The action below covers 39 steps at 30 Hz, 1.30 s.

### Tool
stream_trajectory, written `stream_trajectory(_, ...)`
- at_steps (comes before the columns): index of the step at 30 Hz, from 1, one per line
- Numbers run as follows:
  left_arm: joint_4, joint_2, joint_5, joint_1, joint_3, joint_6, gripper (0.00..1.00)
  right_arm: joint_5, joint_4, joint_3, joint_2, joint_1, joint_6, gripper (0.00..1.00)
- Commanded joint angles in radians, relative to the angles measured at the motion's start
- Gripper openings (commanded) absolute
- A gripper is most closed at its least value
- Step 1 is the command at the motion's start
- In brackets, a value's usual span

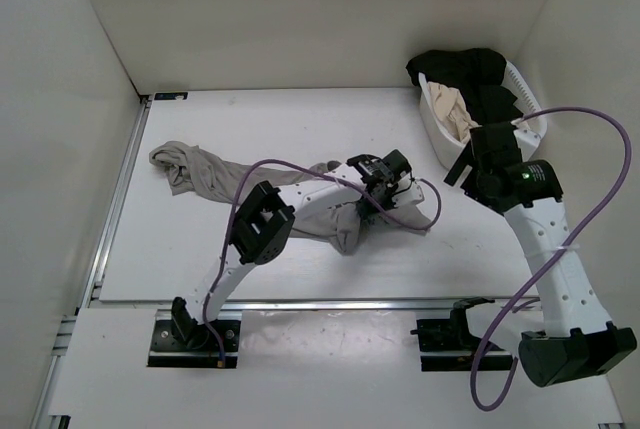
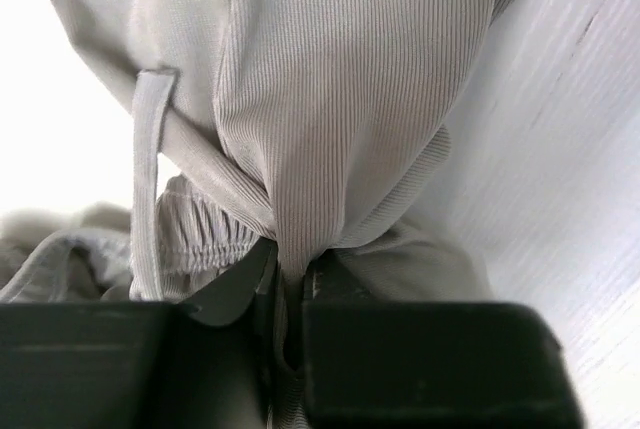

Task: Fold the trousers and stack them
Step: Flatten the trousers out

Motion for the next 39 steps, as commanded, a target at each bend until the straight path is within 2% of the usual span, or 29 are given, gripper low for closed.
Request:
stream_trajectory(1, 0.025, -0.192, -0.023, -0.006, 0.029, -0.017, 0.14, 0.02, 0.029, -0.016, -0.02, -0.003, 0.018, 0.98)
stream_trajectory(3, 0.013, -0.307, -0.013, -0.006, -0.008, -0.017, 0.14, -0.017, 0.066, -0.05, 0.005, -0.003, 0.008, 0.98)
stream_trajectory(5, -0.001, -0.399, 0.028, -0.006, -0.057, 0.006, 0.23, -0.089, 0.092, -0.085, 0.034, -0.003, 0.008, 0.98)
stream_trajectory(8, -0.01, -0.628, 0.081, 0.02, -0.224, 0.02, 0.26, -0.172, 0.161, -0.128, 0.074, -0.003, 0.008, 0.98)
stream_trajectory(10, -0.07, -0.737, 0.219, 0.099, -0.325, 0.052, 0.32, -0.263, 0.221, -0.165, 0.107, -0.003, -0.014, 0.98)
stream_trajectory(11, -0.098, -0.821, 0.268, 0.139, -0.356, 0.069, 0.38, -0.299, 0.232, -0.165, 0.123, -0.003, -0.015, 0.98)
stream_trajectory(12, -0.122, -0.863, 0.331, 0.178, -0.394, 0.092, 0.5, -0.331, 0.247, -0.165, 0.138, -0.003, -0.028, 0.98)
stream_trajectory(13, -0.174, -0.904, 0.332, 0.245, -0.507, 0.161, 0.91, -0.37, 0.29, -0.179, 0.166, -0.003, -0.054, 0.98)
stream_trajectory(15, -0.19, -1.035, 0.307, 0.294, -0.659, 0.222, 0.93, -0.445, 0.327, -0.188, 0.195, -0.003, -0.064, 0.98)
stream_trajectory(16, -0.202, -1.077, 0.248, 0.313, -0.736, 0.267, 0.93, -0.495, 0.348, -0.188, 0.219, 0.008, -0.073, 0.98)
stream_trajectory(17, -0.202, -1.157, 0.215, 0.352, -0.873, 0.284, 0.93, -0.519, 0.397, -0.197, 0.232, 0.008, -0.073, 0.98)
stream_trajectory(18, -0.175, -1.197, 0.154, 0.377, -0.931, 0.295, 0.93, -0.543, 0.425, -0.212, 0.25, 0.028, -0.073, 0.98)
stream_trajectory(20, -0.133, -1.28, 0.138, 0.466, -1.03, 0.31, 1.0, -0.627, 0.512, -0.225, 0.276, 0.055, -0.073, 0.98)
stream_trajectory(22, -0.122, -1.293, 0.181, 0.518, -1.042, 0.31, 1.0, -0.657, 0.527, -0.202, 0.336, 0.118, -0.082, 0.98)
stream_trajectory(26, -0.095, -1.248, 0.29, 0.518, -1.029, 0.27, 1.0, -0.697, 0.54, -0.148, 0.462, 0.229, -0.107, 0.98)
stream_trajectory(29, -0.05, -1.146, 0.341, 0.477, -1.01, 0.246, 1.0, -0.686, 0.569, -0.089, 0.571, 0.286, -0.116, 0.98)
stream_trajectory(32, -0.05, -1.032, 0.419, 0.442, -0.951, 0.226, 1.0, -0.646, 0.588, -0.047, 0.675, 0.286, -0.104, 0.98)
stream_trajectory(33, -0.037, -0.997, 0.428, 0.399, -0.951, 0.226, 1.0, -0.646, 0.588, -0.012, 0.73, 0.286, -0.104, 0.98)
stream_trajectory(35, -0.021, -0.986, 0.416, 0.347, -0.985, 0.236, 1.0, -0.672, 0.599, 0.031, 0.787, 0.286, -0.104, 0.93)
stream_trajectory(37, 0.02, -0.975, 0.395, 0.278, -1.074, 0.247, 1.0, -0.672, 0.579, 0.095, 0.856, 0.298, -0.093, 0.69)
stream_trajectory(38, 0.038, -0.975, 0.378, 0.261, -1.107, 0.247, 1.0, -0.663, 0.57, 0.105, 0.882, 0.298, -0.078, 0.55)
stream_trajectory(39, 0.06, -0.975, 0.338, 0.25, -1.171, 0.238, 1.0, -0.631, 0.556, 0.105, 0.882, 0.298, -0.065, 0.28)
